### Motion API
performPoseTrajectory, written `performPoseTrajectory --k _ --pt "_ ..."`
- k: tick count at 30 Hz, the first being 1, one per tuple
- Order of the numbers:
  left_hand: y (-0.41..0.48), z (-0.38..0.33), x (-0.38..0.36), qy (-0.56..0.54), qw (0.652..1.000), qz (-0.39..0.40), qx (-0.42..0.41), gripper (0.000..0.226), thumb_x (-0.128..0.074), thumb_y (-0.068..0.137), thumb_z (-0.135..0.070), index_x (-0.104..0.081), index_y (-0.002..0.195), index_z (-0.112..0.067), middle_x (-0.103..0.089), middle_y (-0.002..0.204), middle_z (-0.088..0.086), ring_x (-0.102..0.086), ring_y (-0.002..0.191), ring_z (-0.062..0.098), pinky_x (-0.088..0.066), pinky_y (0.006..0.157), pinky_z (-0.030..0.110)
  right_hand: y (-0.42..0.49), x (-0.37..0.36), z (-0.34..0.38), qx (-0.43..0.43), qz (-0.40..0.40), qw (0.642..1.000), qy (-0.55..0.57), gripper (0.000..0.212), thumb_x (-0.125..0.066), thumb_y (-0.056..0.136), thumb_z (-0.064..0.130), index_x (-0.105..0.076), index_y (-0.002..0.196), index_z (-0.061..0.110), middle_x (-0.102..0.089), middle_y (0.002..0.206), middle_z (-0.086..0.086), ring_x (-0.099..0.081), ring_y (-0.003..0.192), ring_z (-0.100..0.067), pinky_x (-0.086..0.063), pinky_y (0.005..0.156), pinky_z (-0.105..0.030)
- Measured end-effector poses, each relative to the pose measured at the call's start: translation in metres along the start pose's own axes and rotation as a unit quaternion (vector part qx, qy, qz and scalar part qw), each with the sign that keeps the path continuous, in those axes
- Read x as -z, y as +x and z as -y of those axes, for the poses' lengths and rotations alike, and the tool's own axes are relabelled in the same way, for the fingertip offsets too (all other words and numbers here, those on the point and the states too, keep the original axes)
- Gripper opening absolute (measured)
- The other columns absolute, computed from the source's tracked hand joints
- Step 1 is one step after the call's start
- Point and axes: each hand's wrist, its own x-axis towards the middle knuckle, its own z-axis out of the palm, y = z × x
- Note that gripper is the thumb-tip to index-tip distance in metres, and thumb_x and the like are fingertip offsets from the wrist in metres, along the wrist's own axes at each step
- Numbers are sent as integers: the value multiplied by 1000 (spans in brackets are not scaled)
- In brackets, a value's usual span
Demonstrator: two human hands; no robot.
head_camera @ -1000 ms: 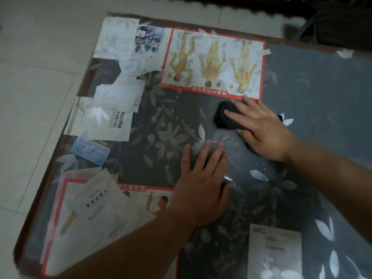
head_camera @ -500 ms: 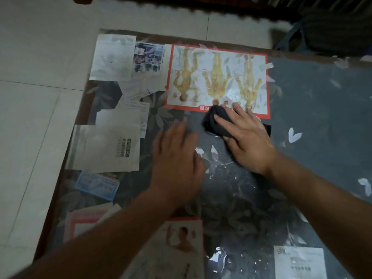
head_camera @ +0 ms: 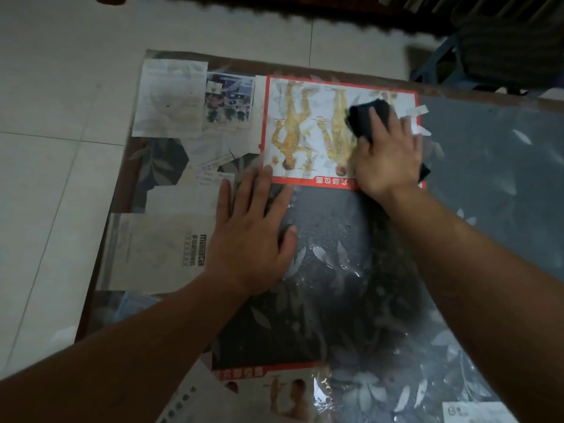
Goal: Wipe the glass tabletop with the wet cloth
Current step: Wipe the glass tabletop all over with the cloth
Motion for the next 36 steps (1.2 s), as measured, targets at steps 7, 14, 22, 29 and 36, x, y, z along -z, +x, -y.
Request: performPoseTrajectory --k 7,14,22,29,36 --pt "-2 0 3 8 1000 8 1 69 -31 99 -52 -26 162 -22 -9 172 15 2 160 31 -5 126 61 3 8 -24 160 49 986 -25 61 -29 99 43 -23 158 31 -15 167 -4 -8 154 -31 -2 125 -45" --pt "-1 0 -1 3 1000 -7 -4 68 -34 98 -50 -30 160 -23 -13 172 14 -1 160 30 -8 125 62 38 -4 8 78 -21 996 -29 64 -25 97 44 -22 158 27 -15 167 -8 -8 154 -32 -3 125 -46" --pt "-1 0 -3 7 1000 -24 -8 67 -35 98 -50 -33 159 -22 -16 171 14 -4 160 31 -11 125 63 76 13 -19 64 -8 998 -27 59 -29 100 40 -24 158 27 -20 166 -8 -12 153 -32 -8 125 -48" --pt "-2 2 1 11 1000 -15 -7 68 -33 98 -50 -34 159 -20 -16 171 15 -6 159 32 -9 125 62 -67 -7 -26 349 58 935 -22 55 -37 99 32 -36 154 26 -26 165 -5 -15 154 -31 -11 124 -50" --pt "0 3 0 3 1000 -20 -6 68 -32 97 -51 -35 159 -21 -17 171 15 -6 159 32 -7 126 62 -28 12 -56 152 8 988 0 53 -42 103 27 -32 155 23 -25 165 -9 -14 153 -36 -7 124 -46"
